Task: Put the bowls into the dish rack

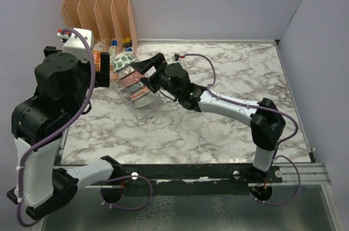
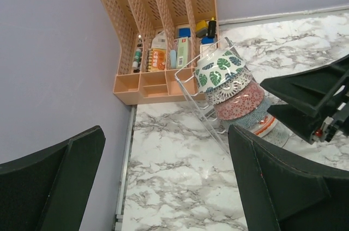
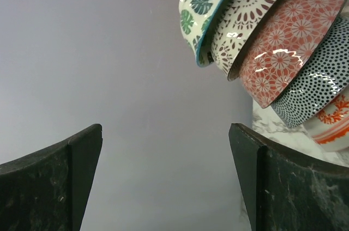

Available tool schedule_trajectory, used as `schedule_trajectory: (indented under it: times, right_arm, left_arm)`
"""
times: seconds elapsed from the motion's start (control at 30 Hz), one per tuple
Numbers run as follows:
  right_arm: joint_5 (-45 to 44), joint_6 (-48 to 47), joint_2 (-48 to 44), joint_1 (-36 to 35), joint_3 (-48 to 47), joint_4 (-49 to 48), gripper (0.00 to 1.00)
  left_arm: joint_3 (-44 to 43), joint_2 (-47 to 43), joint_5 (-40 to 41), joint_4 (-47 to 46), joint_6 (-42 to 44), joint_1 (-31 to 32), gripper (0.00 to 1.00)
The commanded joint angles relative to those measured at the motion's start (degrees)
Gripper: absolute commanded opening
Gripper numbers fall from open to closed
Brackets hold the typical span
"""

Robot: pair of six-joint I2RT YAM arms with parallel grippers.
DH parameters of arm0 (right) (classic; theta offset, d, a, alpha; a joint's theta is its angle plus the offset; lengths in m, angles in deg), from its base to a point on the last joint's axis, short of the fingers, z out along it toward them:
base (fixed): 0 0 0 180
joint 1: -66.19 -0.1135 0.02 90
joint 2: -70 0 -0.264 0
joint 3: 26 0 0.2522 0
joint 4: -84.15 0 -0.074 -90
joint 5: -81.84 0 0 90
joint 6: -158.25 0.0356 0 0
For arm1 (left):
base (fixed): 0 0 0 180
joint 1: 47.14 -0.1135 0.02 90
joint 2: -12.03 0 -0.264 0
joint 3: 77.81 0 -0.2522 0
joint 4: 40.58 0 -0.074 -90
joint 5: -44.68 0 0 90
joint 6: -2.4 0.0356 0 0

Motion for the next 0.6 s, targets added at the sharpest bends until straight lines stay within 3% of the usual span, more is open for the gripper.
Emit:
schedule_trajectory:
  times: [0.0,0.23,0.4,0.57]
  right_arm:
    - [0.79,-16.78,-8.45,-0.11,-0.46,13.16,1.00]
    - [-3.93,-32.29,-18.62,0.80,1.32,32.83,1.00]
    - [-11.49,-45.17,-22.91,0.88,-0.40,44.95,0.99]
    - [-18.95,-50.90,-22.94,0.96,-3.75,57.19,1.00]
  left_arm:
    - [-6.10,3.74,-2.60,3.42,-3.46,0.38,0.99]
    - [-9.84,10.26,-11.12,7.37,-18.49,0.38,0.99]
    - [-4.76,11.54,-15.74,1.21,-25.01,0.40,0.99]
    - [-3.85,16.65,-16.65,-0.21,-27.98,0.30,0.99]
